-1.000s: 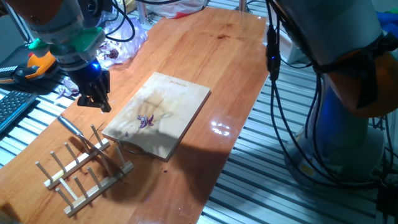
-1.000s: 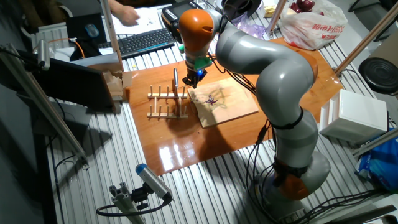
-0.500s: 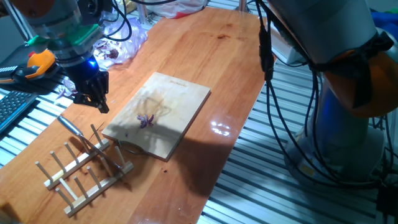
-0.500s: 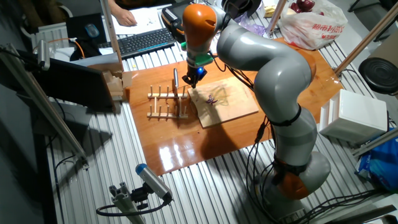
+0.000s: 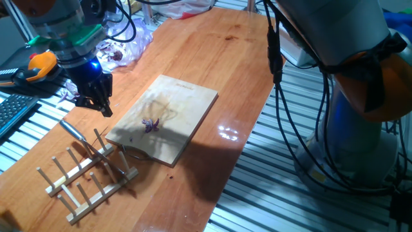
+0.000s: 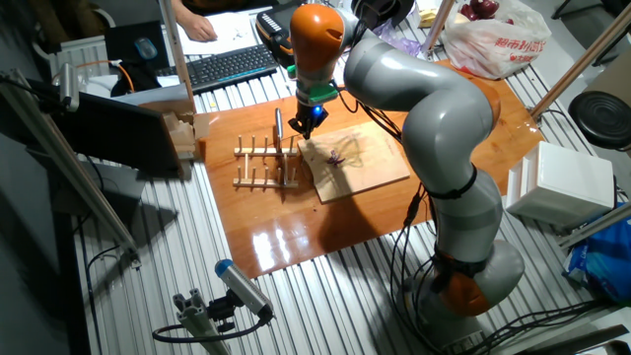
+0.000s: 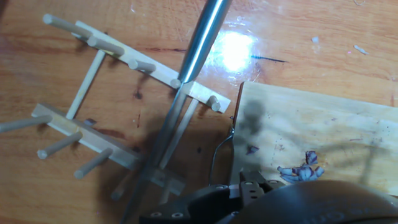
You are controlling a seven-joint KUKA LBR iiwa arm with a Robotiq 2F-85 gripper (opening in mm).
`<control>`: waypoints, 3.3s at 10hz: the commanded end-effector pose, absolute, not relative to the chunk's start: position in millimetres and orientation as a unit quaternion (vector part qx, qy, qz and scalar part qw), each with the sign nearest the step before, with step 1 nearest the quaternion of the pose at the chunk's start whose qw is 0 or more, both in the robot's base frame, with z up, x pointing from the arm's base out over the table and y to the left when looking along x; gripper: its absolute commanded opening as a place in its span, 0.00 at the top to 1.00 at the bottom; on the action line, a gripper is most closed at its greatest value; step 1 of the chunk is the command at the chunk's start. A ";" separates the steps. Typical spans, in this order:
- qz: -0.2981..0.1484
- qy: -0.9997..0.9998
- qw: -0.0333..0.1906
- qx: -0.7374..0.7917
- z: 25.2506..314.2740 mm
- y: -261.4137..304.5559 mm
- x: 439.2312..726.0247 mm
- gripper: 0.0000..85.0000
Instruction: Chop the onions
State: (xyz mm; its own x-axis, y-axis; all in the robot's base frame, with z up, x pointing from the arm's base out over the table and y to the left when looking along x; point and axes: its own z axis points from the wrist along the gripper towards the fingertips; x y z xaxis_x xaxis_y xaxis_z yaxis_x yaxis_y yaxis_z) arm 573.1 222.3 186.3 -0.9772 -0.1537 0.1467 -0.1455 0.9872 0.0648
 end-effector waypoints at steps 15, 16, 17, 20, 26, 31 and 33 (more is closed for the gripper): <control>-0.028 -0.993 0.094 0.069 183.3 224.8 577.6 1.00; -0.027 -0.993 0.094 0.069 183.3 224.8 577.6 1.00; -0.027 -0.993 0.093 0.069 183.3 224.9 577.6 1.00; -0.027 -0.993 0.093 0.069 183.4 224.5 577.1 1.00; -0.026 -0.993 0.092 0.069 183.3 224.6 577.2 1.00; -0.026 -0.993 0.093 0.070 183.2 224.8 577.5 1.00; -0.004 -0.994 0.099 0.054 184.0 226.0 577.0 0.60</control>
State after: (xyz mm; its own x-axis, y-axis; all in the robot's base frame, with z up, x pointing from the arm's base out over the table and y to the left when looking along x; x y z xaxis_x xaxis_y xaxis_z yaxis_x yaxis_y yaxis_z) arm 577.2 226.6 184.0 -0.9745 -0.1134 0.1937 -0.1113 0.9936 0.0215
